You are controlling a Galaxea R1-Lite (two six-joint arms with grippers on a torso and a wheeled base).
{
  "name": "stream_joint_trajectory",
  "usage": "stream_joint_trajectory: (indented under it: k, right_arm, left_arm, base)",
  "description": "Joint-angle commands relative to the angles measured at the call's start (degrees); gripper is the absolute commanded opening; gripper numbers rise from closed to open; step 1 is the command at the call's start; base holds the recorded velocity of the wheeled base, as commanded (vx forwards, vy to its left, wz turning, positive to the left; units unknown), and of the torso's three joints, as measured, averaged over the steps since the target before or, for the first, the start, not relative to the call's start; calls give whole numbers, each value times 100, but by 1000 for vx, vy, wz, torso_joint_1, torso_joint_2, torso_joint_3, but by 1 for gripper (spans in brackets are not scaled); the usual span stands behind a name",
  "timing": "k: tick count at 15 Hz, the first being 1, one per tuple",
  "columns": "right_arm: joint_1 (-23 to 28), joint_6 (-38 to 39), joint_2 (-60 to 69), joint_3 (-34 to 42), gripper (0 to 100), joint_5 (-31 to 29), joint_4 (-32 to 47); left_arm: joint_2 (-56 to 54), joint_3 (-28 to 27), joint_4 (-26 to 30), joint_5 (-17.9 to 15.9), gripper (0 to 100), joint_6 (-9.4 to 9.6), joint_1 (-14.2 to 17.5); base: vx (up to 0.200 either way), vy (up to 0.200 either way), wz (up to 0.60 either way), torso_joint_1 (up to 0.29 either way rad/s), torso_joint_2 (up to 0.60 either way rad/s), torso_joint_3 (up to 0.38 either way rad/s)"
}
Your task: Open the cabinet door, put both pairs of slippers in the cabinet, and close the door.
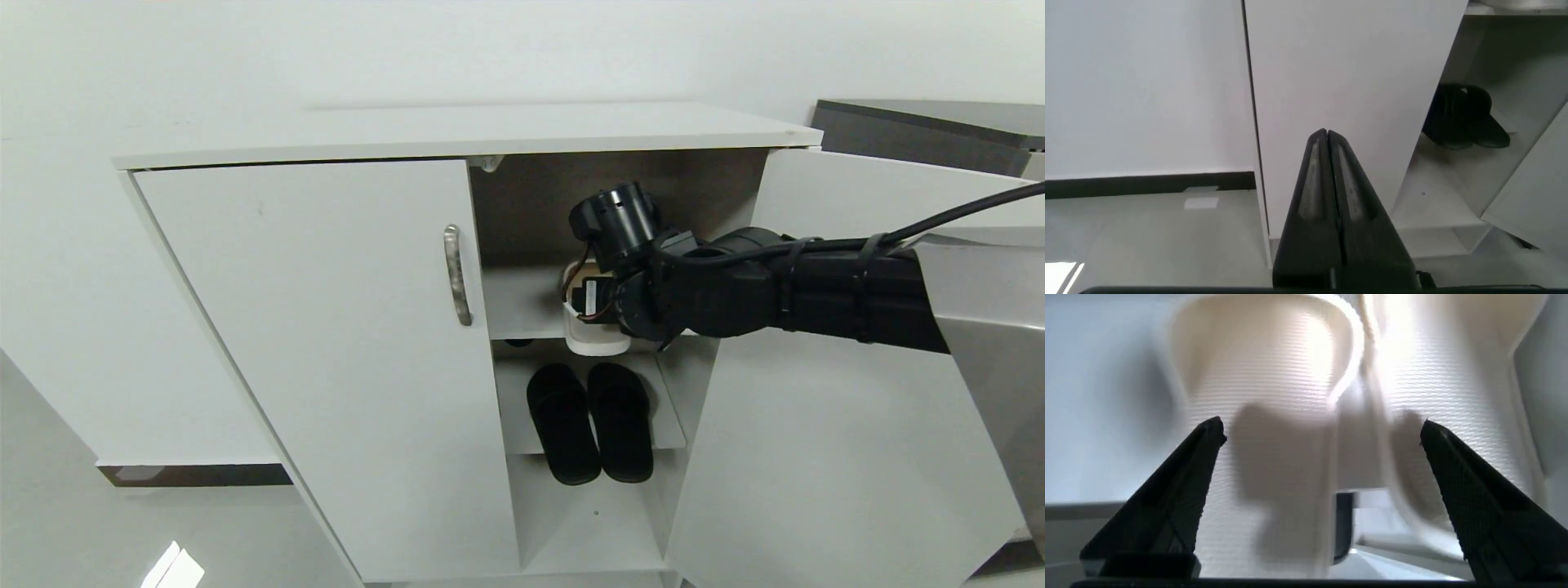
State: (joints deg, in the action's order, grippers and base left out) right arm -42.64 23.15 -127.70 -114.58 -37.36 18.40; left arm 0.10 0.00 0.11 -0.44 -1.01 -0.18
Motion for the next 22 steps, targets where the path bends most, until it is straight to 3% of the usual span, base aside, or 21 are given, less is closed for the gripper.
stream_joint_trajectory:
  k: [1, 4, 22]
  right_arm:
    - [-78, 14, 175, -1, 100, -17, -29]
    - [-130, -3, 263, -1, 100, -52, 33]
    - [-201, -65, 500, -1, 100, -245, 815]
  left_arm:
    - [8, 0, 7, 0, 0, -4, 1]
    - [8, 0, -2, 0, 0, -4, 1]
    - [8, 0, 7, -9, 0, 5, 1]
  base:
    - [0, 0, 0, 0, 0, 0]
    - [0, 0, 0, 0, 0, 0]
    - [-200, 0, 0, 3, 3, 1]
